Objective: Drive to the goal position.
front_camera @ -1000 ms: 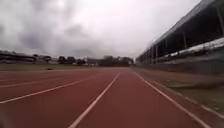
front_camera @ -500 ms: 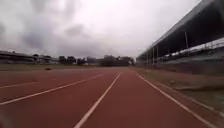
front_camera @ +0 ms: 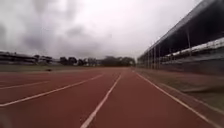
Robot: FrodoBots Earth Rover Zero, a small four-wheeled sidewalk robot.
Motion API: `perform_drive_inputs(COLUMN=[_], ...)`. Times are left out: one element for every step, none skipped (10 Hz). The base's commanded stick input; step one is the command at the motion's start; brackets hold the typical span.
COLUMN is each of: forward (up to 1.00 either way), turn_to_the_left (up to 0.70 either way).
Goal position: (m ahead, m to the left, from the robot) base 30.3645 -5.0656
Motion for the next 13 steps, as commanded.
perform_drive_inputs(forward=[0.70, 0.70, 0.70, 0.70, 0.70, 0.70, 0.70, 0.70, 0.70, 0.70, 0.70, 0.70, 0.70], turn_to_the_left=[0.00, -0.09, -0.24, -0.35, -0.35, -0.35, -0.35, -0.35, -0.35, -0.35, -0.35, -0.29, -0.11])
